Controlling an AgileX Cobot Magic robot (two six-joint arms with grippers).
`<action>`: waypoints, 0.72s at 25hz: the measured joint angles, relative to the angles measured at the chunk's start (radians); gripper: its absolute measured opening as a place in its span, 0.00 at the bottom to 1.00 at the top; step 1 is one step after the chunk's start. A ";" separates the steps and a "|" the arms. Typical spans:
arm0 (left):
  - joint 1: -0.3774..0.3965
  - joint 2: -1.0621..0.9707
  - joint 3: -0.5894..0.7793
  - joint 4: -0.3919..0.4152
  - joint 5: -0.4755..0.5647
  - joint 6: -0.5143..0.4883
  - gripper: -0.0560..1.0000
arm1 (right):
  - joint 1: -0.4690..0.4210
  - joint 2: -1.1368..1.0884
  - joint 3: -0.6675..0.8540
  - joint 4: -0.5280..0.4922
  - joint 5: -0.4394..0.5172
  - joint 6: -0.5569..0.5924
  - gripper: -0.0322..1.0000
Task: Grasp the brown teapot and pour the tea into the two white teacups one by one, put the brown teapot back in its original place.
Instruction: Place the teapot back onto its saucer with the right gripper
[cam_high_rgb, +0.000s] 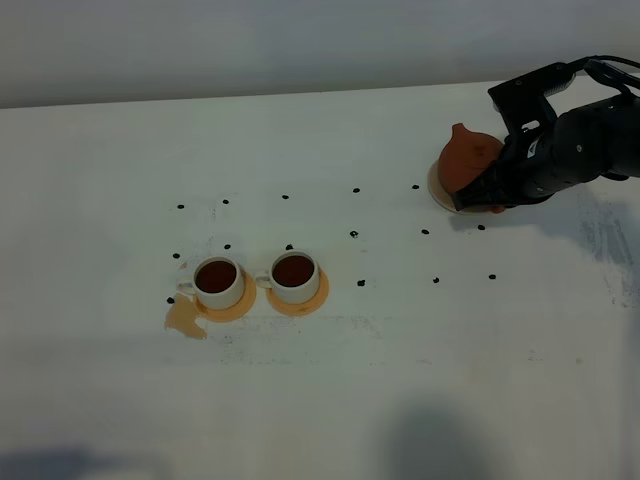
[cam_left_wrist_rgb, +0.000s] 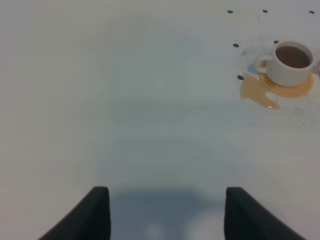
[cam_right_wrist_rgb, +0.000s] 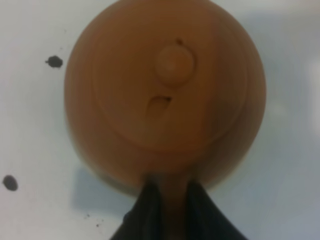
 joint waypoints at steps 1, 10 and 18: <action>0.000 0.000 0.000 0.000 0.000 0.000 0.53 | 0.000 0.000 0.000 -0.001 0.000 0.000 0.14; 0.000 0.000 0.000 0.000 0.000 0.000 0.53 | 0.000 0.000 -0.001 0.000 -0.002 0.010 0.29; 0.000 0.000 0.000 0.000 0.000 0.000 0.53 | 0.000 0.000 -0.008 0.001 0.017 0.049 0.58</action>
